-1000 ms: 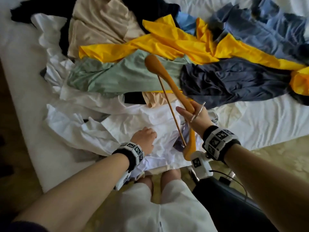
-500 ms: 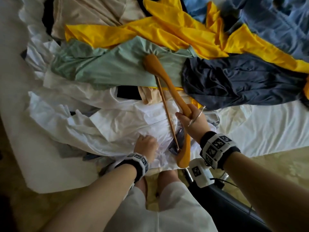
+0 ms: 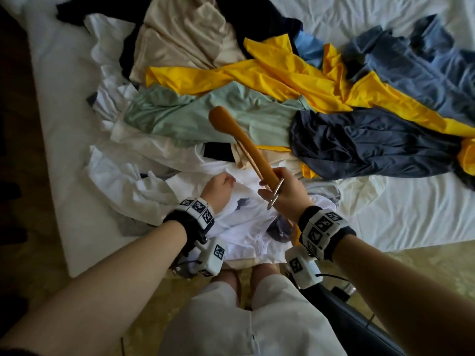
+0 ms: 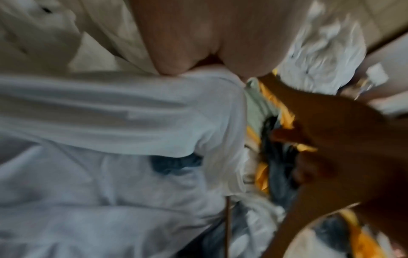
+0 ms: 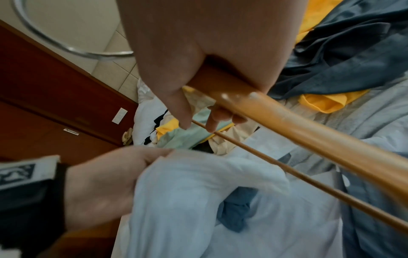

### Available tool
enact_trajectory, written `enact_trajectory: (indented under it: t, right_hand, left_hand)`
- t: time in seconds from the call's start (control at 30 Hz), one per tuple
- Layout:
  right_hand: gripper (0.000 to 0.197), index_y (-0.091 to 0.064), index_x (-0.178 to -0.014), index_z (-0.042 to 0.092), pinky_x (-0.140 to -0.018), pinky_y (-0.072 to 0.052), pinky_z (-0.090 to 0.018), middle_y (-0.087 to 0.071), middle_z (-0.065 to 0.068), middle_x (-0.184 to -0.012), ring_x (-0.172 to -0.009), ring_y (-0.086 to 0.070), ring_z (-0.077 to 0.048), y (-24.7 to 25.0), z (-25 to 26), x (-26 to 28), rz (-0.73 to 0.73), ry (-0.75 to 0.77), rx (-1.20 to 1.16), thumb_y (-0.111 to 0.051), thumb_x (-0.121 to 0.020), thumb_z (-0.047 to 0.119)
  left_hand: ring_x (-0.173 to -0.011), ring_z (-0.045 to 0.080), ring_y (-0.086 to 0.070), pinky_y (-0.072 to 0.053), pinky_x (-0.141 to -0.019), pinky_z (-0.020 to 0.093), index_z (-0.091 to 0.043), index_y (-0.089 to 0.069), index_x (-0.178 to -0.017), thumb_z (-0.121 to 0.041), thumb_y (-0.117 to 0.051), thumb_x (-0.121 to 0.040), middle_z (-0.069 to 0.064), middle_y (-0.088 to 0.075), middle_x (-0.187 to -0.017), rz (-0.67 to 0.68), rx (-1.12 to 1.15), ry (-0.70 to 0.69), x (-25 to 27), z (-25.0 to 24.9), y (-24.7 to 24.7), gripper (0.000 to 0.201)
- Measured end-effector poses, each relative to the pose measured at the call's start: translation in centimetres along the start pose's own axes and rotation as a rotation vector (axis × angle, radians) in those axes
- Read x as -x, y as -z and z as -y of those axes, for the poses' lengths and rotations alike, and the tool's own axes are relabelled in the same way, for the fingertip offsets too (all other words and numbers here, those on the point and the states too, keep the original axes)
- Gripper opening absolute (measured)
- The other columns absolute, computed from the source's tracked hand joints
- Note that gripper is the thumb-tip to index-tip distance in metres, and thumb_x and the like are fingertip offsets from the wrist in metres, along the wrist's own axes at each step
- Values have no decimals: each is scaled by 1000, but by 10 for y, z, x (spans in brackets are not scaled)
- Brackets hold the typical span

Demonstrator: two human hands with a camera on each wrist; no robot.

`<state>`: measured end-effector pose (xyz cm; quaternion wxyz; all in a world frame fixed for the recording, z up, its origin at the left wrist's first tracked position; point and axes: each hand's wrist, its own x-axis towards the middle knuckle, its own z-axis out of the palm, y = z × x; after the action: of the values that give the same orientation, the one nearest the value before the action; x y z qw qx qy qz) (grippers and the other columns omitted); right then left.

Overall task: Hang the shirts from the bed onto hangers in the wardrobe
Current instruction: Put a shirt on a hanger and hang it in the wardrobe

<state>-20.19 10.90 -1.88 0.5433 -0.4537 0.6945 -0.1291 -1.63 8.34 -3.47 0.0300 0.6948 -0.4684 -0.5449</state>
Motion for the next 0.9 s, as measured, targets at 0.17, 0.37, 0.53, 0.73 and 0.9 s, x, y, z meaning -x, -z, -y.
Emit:
enact_trajectory:
  t: [0.17, 0.37, 0.53, 0.73, 0.9]
  right_hand:
    - [47, -61, -114, 15, -86, -52, -39, -69, 1, -96, -91, -65, -20, 3, 32, -4, 40, 75, 12, -84, -74, 26]
    - [28, -60, -99, 18, -73, -48, -34, -61, 8, -75, -70, -58, -10, 10, 63, -6, -19, 119, -48, -79, -79, 15]
    - [31, -61, -105, 17, -68, -46, -29, -63, 5, -78, -75, -60, -15, 22, 77, -6, -79, 180, 42, -78, -80, 16]
    - [42, -64, -114, 12, -71, -43, -27, -68, -1, -90, -85, -62, -19, 26, 85, -4, -106, 242, 163, -82, -77, 21]
    - [45, -62, -119, 9, -74, -41, -29, -70, -11, -103, -98, -64, -30, 10, 74, -7, -53, 200, 253, -80, -78, 17]
  left_hand:
    - [-71, 17, -49, -38, -72, 33, -14, -57, -78, -9, -41, -102, 5, -55, -72, 56, 324, -64, 10, -40, 22, 29]
    - [-71, 21, -56, -42, -72, 34, -16, -59, -78, -25, -57, -96, 7, -58, -73, -13, 682, -46, 17, -64, 66, 20]
    - [-80, 14, -59, -41, -70, 26, -18, -66, -87, -42, -77, -79, -6, -61, -76, 72, -285, -477, 26, -55, 84, 27]
    - [-54, 5, -38, -30, -55, 23, 3, -58, -73, -27, -57, -100, 0, -41, -60, 106, 53, -409, 38, -52, 90, 40]
    - [-106, 23, -67, -48, -95, 36, -14, -74, -105, -26, -59, -96, 7, -73, -108, 144, 727, -98, 44, -54, 97, 21]
